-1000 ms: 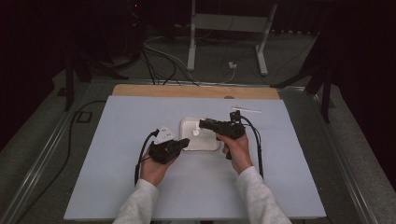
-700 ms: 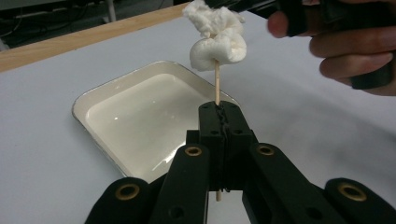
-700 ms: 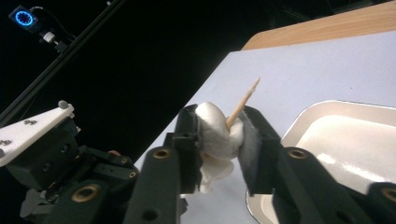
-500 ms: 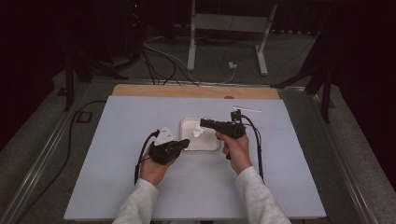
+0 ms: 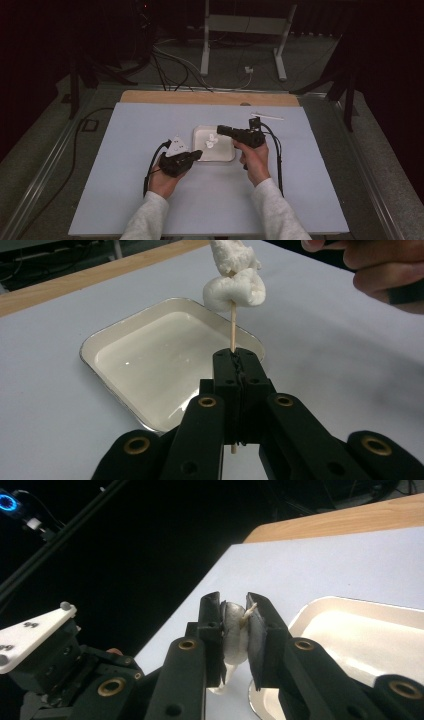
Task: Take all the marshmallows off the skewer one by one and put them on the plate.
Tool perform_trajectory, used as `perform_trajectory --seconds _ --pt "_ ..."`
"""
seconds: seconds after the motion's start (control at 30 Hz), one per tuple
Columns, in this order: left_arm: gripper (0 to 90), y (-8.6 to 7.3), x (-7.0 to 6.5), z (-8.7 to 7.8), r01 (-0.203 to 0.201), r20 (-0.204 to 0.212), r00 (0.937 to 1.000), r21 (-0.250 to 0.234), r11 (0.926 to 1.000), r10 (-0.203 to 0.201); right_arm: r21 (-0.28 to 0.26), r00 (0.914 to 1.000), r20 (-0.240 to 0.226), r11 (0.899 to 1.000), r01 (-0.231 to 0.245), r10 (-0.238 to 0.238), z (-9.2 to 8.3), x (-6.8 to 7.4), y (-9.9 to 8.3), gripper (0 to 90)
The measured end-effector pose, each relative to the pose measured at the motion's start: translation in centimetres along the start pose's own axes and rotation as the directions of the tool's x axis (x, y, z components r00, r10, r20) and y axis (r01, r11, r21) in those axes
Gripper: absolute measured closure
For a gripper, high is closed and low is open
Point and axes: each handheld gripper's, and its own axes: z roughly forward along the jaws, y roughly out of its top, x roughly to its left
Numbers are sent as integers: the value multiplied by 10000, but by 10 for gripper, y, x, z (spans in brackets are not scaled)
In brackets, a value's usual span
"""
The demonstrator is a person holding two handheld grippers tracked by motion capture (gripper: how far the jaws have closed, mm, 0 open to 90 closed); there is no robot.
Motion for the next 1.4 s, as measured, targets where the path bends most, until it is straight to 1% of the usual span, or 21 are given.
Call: perform_trajectory --seconds 0.07,0.13,0.17,0.2,0.23,0.27,0.33,0.37,0.4,0.43,0.47,0.5,0.6,0.67,0.8,0.97,1.07,1.23,1.4 --pt "900 1 -1 -1 -29 -11 10000 -65 10000 29 41 9994 -341 9999 -96 97 1 0 0 741" --pt "900 1 -1 -2 -29 -59 10000 -100 9999 29 85 9988 -471 9999 -93 97 2 0 -2 664" --pt "900 2 -2 -1 -16 -84 10000 -112 9999 15 123 9987 -503 9999 -100 106 3 0 -2 646" --pt "900 2 -2 -1 13 -92 10000 -134 9999 -14 201 9987 -487 9997 -162 172 4 1 -3 648" --pt "900 2 -3 -1 46 -99 9999 -169 9998 -48 368 9979 -574 9989 -284 305 7 1 -5 666" --pt "900 2 -3 -1 64 -113 9999 -182 9998 -66 368 9979 -574 9989 -284 305 7 1 -5 666" --pt "900 2 -3 -1 60 -122 9999 -185 9998 -63 454 9959 -692 9975 -544 575 9 0 -6 713" --pt "900 2 -3 -2 72 -118 9999 -182 9998 -75 469 9933 -813 9958 -782 818 11 -1 -6 754" --pt "900 2 -2 -1 68 -125 9999 -161 9998 -70 469 9933 -813 9958 -782 818 11 -1 -6 754" --pt "900 2 -2 -1 45 -124 9999 -121 9999 -47 523 9920 -839 9946 -898 939 11 -1 -6 768" --pt "900 1 -2 -1 67 -110 9999 -110 9999 -68 551 9918 -716 9933 -1017 1056 10 -1 -6 789" --pt "900 1 -2 -1 93 -66 9999 -128 9999 -93 551 9918 -716 9933 -1017 1056 10 -1 -6 789" --pt "900 1 -1 -2 -86 -131 9999 -143 9999 84 274 9942 -393 9947 -989 1000 6 0 -4 798" --pt "900 0 -1 -2 -102 -97 9999 -170 9998 100 180 9964 -173 9964 -827 830 3 1 -2 798" --pt "900 0 -2 -2 -261 -92 9996 -165 9995 260 -26 9980 133 9981 -612 612 -1 3 1 802" --pt "900 0 -2 -3 -387 -152 9991 -75 9992 386 -164 9978 293 9981 -594 599 -2 2 1 807" --pt "900 -1 -2 -3 -496 -217 9985 3 9988 496 -204 9979 440 9987 -457 466 -2 2 2 810" --pt "900 -2 -2 -4 -519 -180 9985 61 9986 520 -435 9968 659 9982 -421 449 -5 2 1 817" --pt "900 -2 -1 -5 -541 -151 9984 68 9985 542 -488 9964 712 9979 -416 450 -6 1 2 824"
